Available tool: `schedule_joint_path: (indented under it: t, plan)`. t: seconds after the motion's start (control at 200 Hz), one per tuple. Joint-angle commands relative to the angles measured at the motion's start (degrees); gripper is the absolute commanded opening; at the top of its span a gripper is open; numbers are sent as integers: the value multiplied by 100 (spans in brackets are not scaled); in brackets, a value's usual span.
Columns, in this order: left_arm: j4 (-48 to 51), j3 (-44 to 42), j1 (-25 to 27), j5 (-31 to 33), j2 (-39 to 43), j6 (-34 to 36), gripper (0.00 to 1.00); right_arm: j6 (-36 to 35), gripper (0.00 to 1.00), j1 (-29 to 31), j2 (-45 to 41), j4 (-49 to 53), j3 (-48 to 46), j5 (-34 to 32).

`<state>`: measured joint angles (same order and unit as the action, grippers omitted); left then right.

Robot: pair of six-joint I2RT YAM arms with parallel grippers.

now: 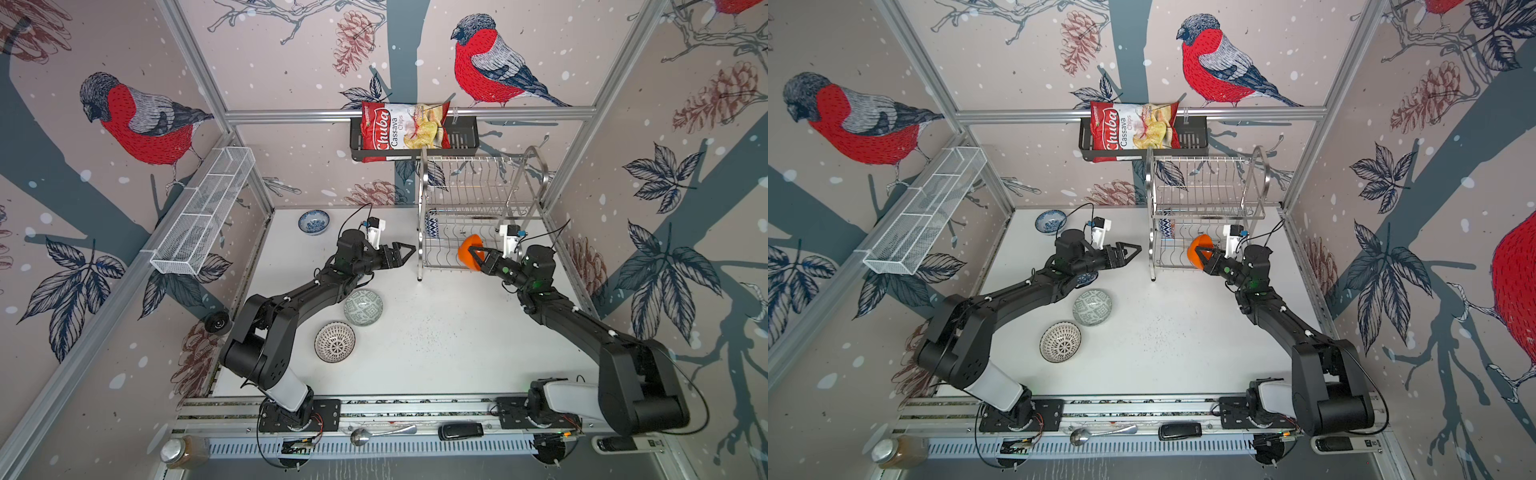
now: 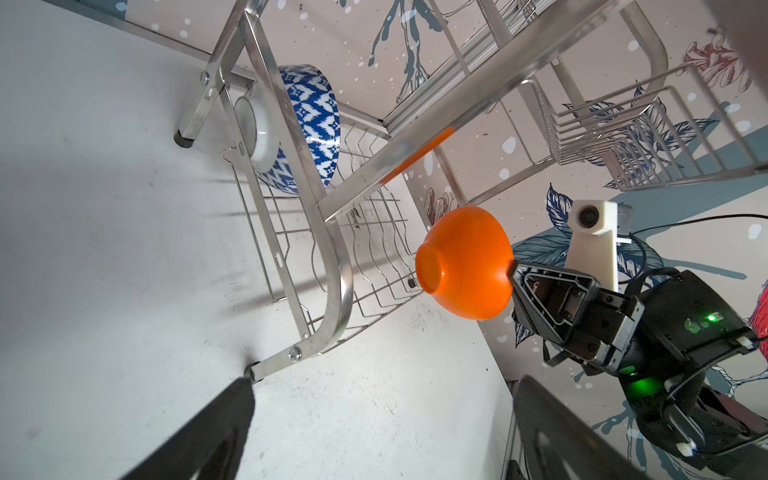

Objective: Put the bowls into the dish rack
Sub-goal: 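Lift the orange bowl with the right gripper toward the rack, then carry the orange bowl into the rack's lower tier with the right gripper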

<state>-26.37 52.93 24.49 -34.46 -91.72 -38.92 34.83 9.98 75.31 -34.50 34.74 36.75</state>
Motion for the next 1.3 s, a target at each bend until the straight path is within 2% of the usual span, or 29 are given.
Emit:
schedule_joint_path:
  t: [0.0, 0.545, 0.695, 1.296]
  plan:
    - [-104, 68, 12, 13, 32, 146, 98, 191, 0, -9, 158, -737, 18, 168]
    - [141, 205, 167, 34, -125, 303, 98, 932, 0, 0, 993, -1966, -47, 247]
    - [141, 209, 171, 27, -135, 301, 98, 1052, 0, 4, 1232, -2034, 106, 277]
    - [255, 307, 265, 17, -265, 362, 98, 2168, 0, 47, 2374, -3561, 627, 431]
